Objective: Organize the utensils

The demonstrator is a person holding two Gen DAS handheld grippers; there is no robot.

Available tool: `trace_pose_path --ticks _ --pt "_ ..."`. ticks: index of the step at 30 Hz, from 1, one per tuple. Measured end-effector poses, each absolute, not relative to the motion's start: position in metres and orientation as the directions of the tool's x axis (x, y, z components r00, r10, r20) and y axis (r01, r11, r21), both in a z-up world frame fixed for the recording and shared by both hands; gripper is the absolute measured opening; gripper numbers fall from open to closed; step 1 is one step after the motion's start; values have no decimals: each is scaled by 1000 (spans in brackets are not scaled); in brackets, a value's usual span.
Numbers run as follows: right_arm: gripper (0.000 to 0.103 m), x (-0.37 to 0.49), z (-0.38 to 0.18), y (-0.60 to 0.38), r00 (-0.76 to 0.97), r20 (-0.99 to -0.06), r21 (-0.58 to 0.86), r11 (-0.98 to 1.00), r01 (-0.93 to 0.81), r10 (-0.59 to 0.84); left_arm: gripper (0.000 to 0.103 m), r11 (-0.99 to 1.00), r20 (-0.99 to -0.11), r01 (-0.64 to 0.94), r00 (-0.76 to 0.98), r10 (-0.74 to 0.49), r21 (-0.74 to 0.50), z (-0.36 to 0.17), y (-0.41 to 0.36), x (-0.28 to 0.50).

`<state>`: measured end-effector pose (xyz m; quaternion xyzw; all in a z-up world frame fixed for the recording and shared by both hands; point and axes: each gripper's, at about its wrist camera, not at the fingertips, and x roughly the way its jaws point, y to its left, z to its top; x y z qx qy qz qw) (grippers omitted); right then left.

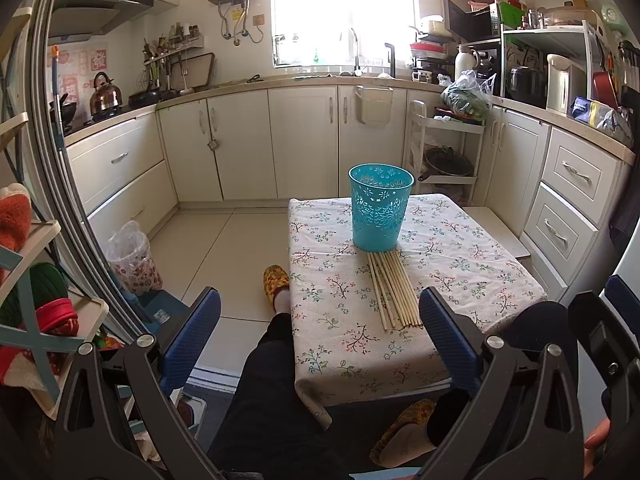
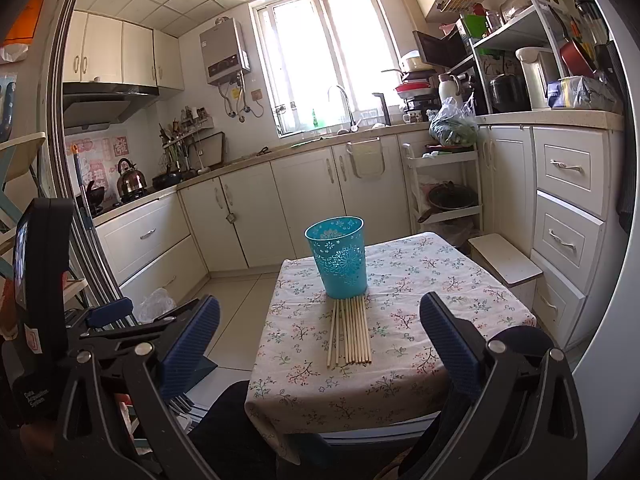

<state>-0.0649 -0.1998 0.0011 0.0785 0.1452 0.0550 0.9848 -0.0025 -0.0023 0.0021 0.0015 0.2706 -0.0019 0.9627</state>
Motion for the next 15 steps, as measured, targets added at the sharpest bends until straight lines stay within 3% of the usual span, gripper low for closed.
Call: trace_pose_path --ticks 15 --pt "96 -64 1 -200 952 -278 171 982 -85 131 95 1000 -505 4 863 -12 -17 3 -3 -3"
